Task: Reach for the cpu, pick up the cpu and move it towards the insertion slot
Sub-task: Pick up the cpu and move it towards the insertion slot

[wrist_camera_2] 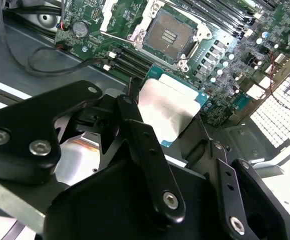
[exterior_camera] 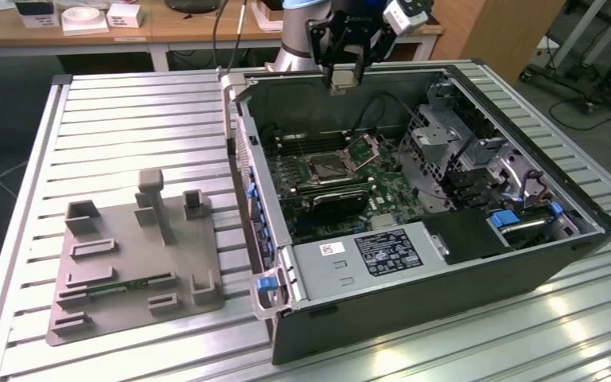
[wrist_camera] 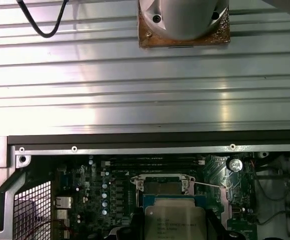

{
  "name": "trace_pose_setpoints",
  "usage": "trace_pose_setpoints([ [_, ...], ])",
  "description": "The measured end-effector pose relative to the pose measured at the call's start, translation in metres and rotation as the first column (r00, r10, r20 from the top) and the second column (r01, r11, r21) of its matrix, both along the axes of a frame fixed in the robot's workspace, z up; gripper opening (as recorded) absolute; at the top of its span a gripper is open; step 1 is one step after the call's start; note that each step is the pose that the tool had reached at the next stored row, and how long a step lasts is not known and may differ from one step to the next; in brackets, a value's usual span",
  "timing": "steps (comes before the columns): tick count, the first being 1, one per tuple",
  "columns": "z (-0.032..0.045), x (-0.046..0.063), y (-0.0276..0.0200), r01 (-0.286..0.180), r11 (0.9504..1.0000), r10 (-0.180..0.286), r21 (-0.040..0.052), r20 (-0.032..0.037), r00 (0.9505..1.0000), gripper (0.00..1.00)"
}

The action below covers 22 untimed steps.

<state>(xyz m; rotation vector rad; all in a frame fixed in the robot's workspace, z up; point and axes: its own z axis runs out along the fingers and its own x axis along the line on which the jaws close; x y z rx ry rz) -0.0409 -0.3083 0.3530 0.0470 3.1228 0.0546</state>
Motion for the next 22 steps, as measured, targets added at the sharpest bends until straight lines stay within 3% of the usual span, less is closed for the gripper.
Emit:
trace_pose_setpoints([
  [22,0.0002,-0.0042,0.0001,0.0,1.0,0.0,-0.0001,-0.0006,1.0,0.55],
])
